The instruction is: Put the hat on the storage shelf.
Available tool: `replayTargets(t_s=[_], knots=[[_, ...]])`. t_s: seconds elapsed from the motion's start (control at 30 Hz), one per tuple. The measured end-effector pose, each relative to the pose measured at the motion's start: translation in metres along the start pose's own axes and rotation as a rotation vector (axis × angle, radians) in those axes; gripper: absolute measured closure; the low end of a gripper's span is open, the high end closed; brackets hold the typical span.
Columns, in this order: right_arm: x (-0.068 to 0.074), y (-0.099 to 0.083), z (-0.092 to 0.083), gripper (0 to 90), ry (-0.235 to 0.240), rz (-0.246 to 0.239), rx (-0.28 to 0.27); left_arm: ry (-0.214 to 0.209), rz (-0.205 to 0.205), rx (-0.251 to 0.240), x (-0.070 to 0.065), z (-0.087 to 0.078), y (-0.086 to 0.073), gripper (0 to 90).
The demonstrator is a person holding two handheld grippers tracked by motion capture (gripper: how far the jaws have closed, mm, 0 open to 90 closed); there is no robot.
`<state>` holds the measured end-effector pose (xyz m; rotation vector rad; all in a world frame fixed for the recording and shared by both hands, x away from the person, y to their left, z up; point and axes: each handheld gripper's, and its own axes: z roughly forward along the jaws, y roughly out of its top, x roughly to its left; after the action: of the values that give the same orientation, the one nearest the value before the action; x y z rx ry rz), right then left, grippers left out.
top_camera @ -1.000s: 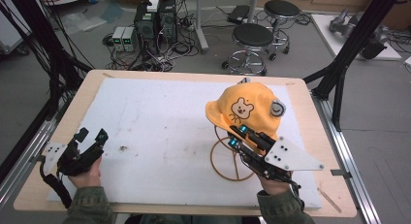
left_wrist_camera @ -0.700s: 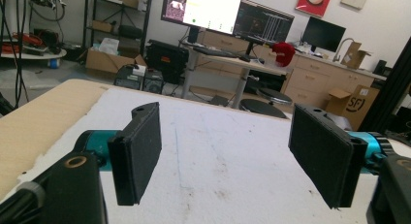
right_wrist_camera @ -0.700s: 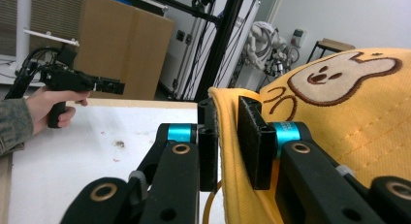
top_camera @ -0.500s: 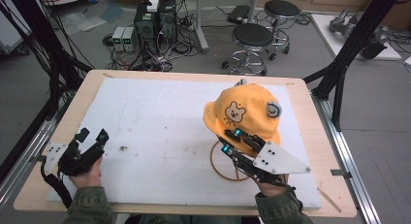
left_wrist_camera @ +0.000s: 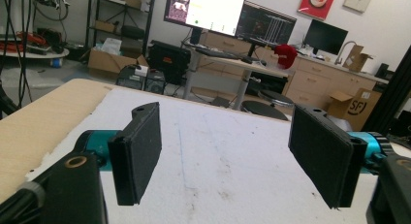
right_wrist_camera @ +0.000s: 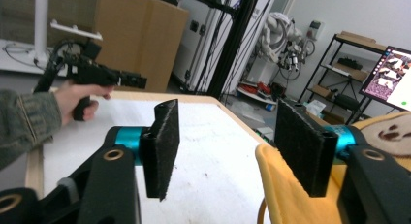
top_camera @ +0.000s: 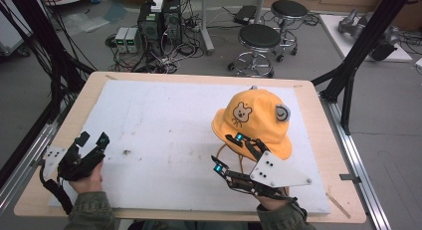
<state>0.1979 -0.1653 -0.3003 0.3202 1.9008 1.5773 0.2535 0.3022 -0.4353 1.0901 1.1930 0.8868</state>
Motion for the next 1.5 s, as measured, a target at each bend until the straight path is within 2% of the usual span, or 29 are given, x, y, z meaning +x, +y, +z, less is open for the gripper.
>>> replayTargets(t_s=[0.1, 0.27, 0.6, 0.9, 0.93, 1.13, 1.23, 1.43, 1.5], knots=[[0.0, 0.004, -0.003, 35.9, -0.014, 0.01, -0.027, 0.0, 0.003, 0.003, 0.0, 0.0, 0.0, 27.9], [0.0, 0.006, -0.005, 31.6, -0.037, 0.009, -0.032, -0.001, 0.006, 0.002, -0.001, 0.0, 0.0, 27.9], [-0.006, 0.011, -0.013, 29.1, -0.068, 0.047, -0.071, -0.002, 0.007, 0.0, -0.001, 0.0, 0.0, 27.9], [-0.026, 0.019, -0.037, 27.7, -0.154, 0.105, -0.151, -0.002, 0.008, 0.001, -0.001, 0.0, 0.0, 27.9], [-0.026, 0.019, -0.037, 27.7, -0.154, 0.105, -0.151, -0.001, 0.008, 0.002, -0.001, 0.0, 0.0, 27.9], [-0.045, 0.02, -0.055, 24.8, -0.24, 0.149, -0.187, -0.003, 0.011, 0.004, -0.002, 0.0, 0.0, 27.8], [-0.052, 0.019, -0.06, 21.5, -0.26, 0.171, -0.21, -0.005, 0.01, 0.005, -0.002, 0.0, 0.0, 27.8], [-0.061, 0.017, -0.069, 19.8, -0.315, 0.188, -0.232, -0.005, 0.009, 0.005, -0.002, 0.0, 0.0, 27.8], [-0.066, 0.016, -0.073, 18.9, -0.353, 0.192, -0.233, -0.005, 0.008, 0.004, -0.002, 0.0, 0.0, 27.8]])
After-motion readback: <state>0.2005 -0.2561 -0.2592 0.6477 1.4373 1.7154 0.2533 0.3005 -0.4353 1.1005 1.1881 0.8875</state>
